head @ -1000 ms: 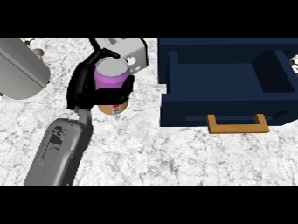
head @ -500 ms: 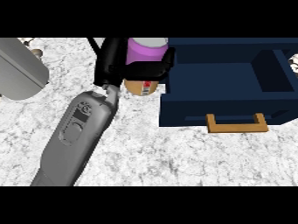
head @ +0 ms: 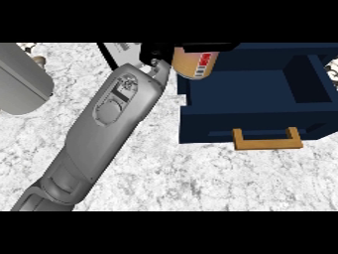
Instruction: Pick up the can, place it into the drawer and close the drawer
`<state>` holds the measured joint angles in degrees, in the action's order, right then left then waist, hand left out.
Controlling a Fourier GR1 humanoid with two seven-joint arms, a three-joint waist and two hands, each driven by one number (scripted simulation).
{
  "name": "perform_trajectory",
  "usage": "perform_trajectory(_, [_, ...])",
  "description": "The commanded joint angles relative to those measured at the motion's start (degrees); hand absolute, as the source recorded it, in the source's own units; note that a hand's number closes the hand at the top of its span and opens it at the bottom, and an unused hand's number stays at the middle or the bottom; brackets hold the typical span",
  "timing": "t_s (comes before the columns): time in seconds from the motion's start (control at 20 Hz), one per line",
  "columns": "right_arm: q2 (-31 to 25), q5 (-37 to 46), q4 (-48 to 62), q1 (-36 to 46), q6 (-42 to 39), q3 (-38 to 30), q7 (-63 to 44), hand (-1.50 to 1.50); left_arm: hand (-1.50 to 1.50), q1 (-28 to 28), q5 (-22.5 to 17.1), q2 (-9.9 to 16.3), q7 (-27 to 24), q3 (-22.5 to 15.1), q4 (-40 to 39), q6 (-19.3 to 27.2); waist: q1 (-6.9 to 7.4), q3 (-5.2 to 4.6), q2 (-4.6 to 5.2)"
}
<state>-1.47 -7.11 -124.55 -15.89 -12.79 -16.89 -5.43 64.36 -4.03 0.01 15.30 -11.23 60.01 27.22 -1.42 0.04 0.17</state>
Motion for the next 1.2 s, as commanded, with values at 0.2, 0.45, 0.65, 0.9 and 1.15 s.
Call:
perform_trajectory(0.2, [-0.7,-1.0,-0.3,0.4,-0.9,-0.6,-1.0,-1.50,1.50,10.6,-7.3,0.0,-1.7,-3.4,-12.4,4.3,-0.70,0.00,0.12])
perform_trajectory(0.45, [0.5,2.0,1.8,0.9,-0.6,1.0,1.2,-1.50,1.50,15.6,-8.3,0.0,-5.8,-1.0,-21.8,1.5,-0.80,0.02,0.34])
perform_trajectory(0.65, [-0.2,0.7,-2.3,1.5,0.0,0.8,-2.4,-1.50,1.50,19.4,-13.0,0.0,-5.7,-5.7,-25.9,5.1,-2.03,0.04,0.49])
perform_trajectory(0.9, [-0.9,0.7,2.1,5.1,0.9,-0.2,-2.2,-1.50,1.50,22.7,-14.7,0.0,-7.0,-7.2,-31.0,3.5,-1.83,0.06,0.57])
perform_trajectory(1.15, [0.4,3.2,1.5,4.8,0.5,3.1,-1.1,-1.50,1.50,23.1,-18.9,0.0,-10.5,-8.8,-34.9,5.5,-3.59,0.12,1.11])
